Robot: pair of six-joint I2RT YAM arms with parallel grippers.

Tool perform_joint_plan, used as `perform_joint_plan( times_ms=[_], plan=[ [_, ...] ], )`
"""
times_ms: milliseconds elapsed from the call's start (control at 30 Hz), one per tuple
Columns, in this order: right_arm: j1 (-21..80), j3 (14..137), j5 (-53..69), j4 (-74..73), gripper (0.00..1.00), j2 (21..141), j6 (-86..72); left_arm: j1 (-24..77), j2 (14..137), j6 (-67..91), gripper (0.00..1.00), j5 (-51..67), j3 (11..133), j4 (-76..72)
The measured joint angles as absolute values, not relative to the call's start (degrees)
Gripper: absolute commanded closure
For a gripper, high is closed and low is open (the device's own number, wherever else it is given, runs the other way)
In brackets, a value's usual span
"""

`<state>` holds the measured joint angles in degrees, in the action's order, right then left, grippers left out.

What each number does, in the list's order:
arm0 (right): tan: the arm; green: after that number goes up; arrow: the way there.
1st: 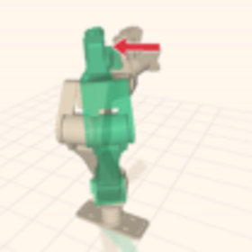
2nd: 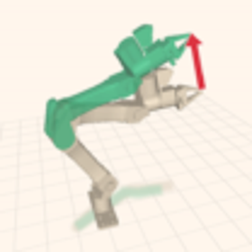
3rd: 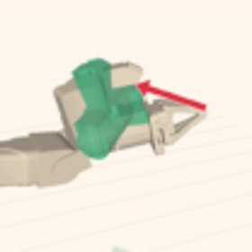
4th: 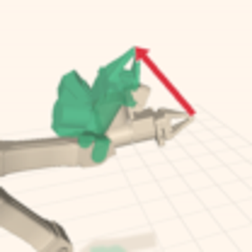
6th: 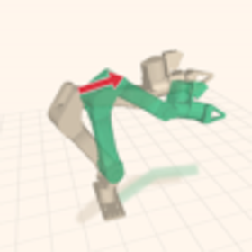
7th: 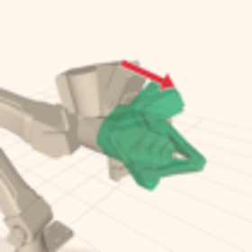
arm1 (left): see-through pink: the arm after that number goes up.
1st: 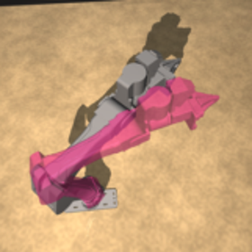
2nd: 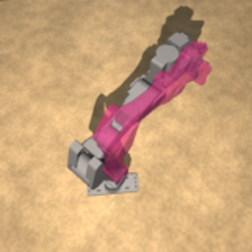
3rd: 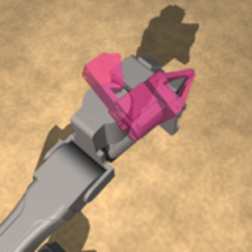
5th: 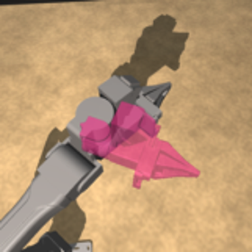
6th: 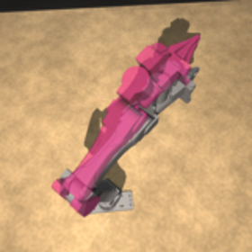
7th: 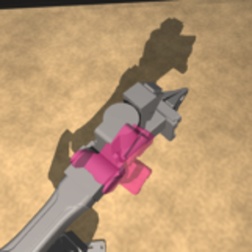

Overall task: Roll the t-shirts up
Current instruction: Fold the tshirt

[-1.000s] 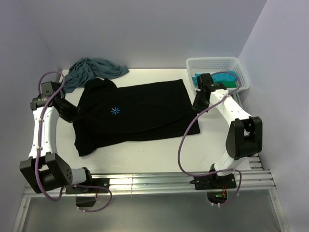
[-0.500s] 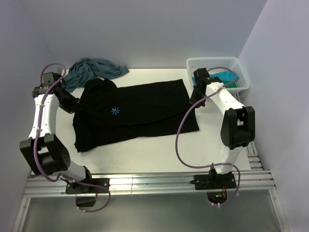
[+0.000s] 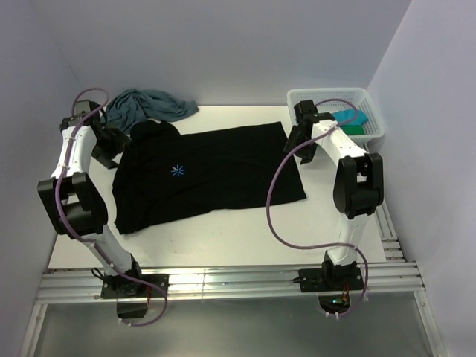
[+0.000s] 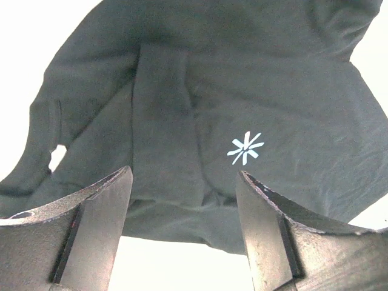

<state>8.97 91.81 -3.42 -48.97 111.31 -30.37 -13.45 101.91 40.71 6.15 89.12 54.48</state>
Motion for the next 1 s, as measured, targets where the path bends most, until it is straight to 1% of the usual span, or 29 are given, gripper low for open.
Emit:
perform_joint_plan(
  times_ms=[133,233,367,433,533,633,833,867,900,933,1000],
  plan=[
    [8.95,84.51,-2.52,-47.77,0.42,105.97,-30.09,-13.76,100.60,39.51,0.25,4.99,90.76,53.78],
    [8.93,77.25,-1.48,-47.09,0.43,100.64,-30.00,-15.51,95.59,39.38,0.25,5.80,83.72,51.83],
    [8.40,68.73,0.30,-46.76,0.45,95.42,-30.02,-21.30,87.35,39.44,0.25,8.16,68.95,49.71],
    [7.94,66.19,0.80,-46.28,0.45,94.83,-30.02,-24.14,84.99,39.46,0.25,8.80,63.86,49.69],
    [7.01,63.81,1.17,-45.60,0.45,95.13,-29.95,-25.15,83.48,39.51,0.25,9.91,59.68,49.04],
    [6.15,63.07,1.10,-44.62,0.45,95.90,-29.91,-24.93,82.72,39.51,0.25,11.16,57.98,48.25],
    [5.74,60.93,1.15,-40.62,0.50,97.67,-30.44,-24.95,81.38,38.72,0.25,11.75,56.90,47.81],
    [5.74,60.51,1.21,-39.81,0.52,97.86,-30.68,-24.95,81.14,38.63,0.25,11.79,56.42,47.46],
    [5.74,60.01,1.28,-39.00,0.58,98.10,-31.09,-25.04,80.95,38.59,0.25,11.86,55.72,47.37],
    [5.74,59.53,1.37,-38.22,0.72,98.37,-31.62,-25.10,80.84,38.59,0.25,12.05,54.98,47.35],
    [5.74,59.31,1.37,-37.67,0.88,98.94,-32.56,-25.26,80.75,38.59,0.25,12.45,53.34,47.11]
  ],
)
